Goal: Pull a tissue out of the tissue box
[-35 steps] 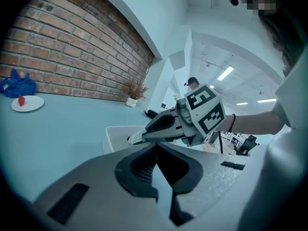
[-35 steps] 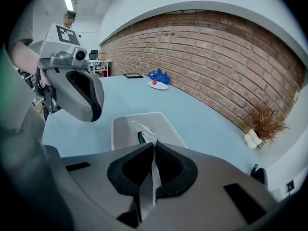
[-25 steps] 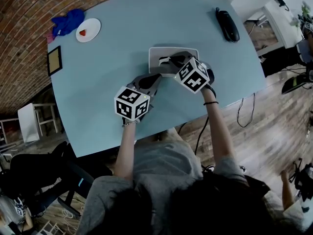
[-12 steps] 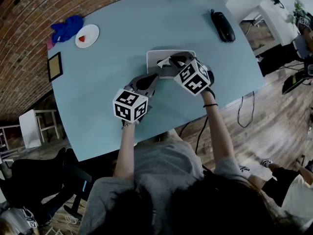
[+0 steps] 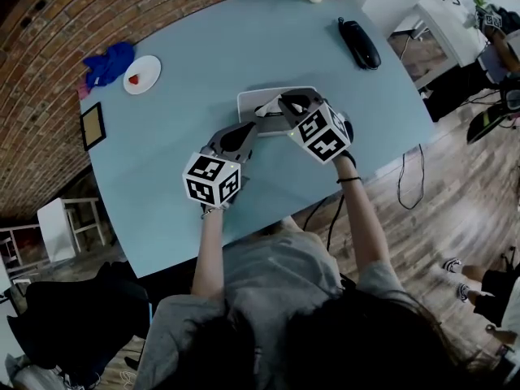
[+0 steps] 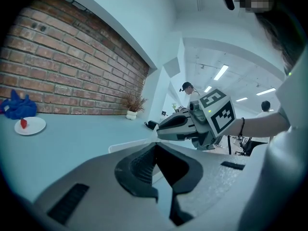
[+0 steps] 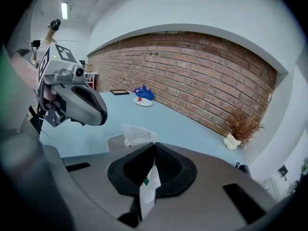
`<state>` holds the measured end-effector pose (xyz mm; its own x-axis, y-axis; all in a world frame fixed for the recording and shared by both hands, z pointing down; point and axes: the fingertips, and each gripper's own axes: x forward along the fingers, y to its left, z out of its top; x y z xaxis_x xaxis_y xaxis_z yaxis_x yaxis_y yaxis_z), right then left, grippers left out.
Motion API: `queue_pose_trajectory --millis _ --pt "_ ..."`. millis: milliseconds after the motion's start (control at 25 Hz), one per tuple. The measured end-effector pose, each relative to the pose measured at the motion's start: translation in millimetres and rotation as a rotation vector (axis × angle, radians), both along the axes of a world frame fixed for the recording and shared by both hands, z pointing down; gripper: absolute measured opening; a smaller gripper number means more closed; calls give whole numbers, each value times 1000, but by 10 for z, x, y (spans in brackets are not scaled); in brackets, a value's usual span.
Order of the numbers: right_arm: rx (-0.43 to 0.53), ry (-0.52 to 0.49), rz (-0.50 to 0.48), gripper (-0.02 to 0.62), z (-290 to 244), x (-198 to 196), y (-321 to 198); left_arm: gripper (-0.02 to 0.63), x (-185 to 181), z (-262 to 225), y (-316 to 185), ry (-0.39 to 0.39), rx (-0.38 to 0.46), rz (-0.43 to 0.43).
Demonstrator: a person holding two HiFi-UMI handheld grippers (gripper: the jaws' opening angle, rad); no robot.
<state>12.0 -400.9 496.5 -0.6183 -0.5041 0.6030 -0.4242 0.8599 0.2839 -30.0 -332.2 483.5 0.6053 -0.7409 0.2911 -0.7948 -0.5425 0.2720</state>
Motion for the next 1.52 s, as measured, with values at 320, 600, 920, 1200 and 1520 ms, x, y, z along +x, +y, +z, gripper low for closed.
queue_pose_trajectory --millis 320,600,920,1200,1520 --pt "29 -86 7 2 -250 -36 104 3 4 -152 24 -19 51 -3" --pt "51 -120 8 2 -363 -59 224 3 -16 -252 80 -37 87 -7" --pt "75 -150 25 2 -446 -7 358 3 37 -340 176 -47 118 3" --pt "93 -208 55 2 -579 131 451 3 107 -458 276 -46 168 -1" --pt "111 -290 103 2 -725 357 559 3 154 -545 414 -42 202 -15"
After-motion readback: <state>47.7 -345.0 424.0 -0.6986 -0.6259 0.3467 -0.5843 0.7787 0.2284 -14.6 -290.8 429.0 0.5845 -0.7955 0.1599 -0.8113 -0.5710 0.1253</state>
